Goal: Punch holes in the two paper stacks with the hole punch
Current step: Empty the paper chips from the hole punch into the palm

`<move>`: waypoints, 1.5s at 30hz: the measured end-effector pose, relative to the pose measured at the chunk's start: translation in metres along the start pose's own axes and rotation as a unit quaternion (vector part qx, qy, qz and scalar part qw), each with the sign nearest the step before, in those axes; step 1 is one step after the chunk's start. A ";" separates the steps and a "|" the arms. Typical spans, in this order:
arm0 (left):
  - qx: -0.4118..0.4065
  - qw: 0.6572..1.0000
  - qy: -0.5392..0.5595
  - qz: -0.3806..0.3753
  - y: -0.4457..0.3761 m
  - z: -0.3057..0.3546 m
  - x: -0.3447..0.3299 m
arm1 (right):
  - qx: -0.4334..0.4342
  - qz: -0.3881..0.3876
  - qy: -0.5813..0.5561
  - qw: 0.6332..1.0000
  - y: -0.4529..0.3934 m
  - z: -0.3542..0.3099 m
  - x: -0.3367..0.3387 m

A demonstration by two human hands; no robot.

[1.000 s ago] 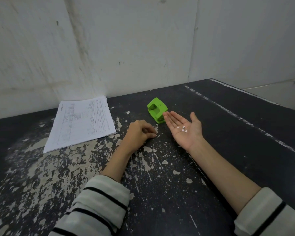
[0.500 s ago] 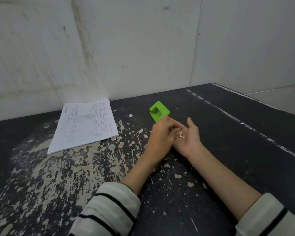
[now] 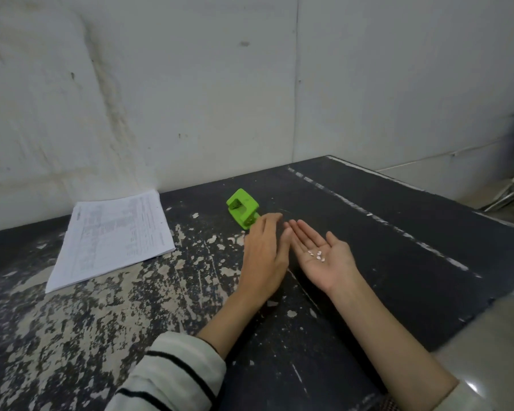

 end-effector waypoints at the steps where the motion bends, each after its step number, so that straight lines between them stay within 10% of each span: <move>1: 0.002 1.000 0.008 -0.019 0.003 0.007 -0.004 | 0.007 -0.001 -0.012 1.000 0.008 -0.007 0.007; 19: -0.080 0.903 -0.188 -0.379 0.059 0.098 -0.100 | 0.177 0.028 -0.092 0.980 0.141 -0.116 0.132; 31: -0.086 0.894 -0.221 -0.381 0.061 0.098 -0.097 | 0.086 0.213 -0.085 0.970 0.099 -0.090 0.267; 45: -0.085 0.900 -0.210 -0.372 0.060 0.100 -0.099 | -0.018 0.343 0.322 0.882 0.035 -0.076 0.365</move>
Point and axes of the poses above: each hand's wrist, its own y-axis away from the middle knuckle, its own x-axis out of the back of the hand, z = x × y, the point moved 1 cm from there along -y, towards the middle knuckle, and after that the axes turned 5 degrees about z, right-handed, at the moved point
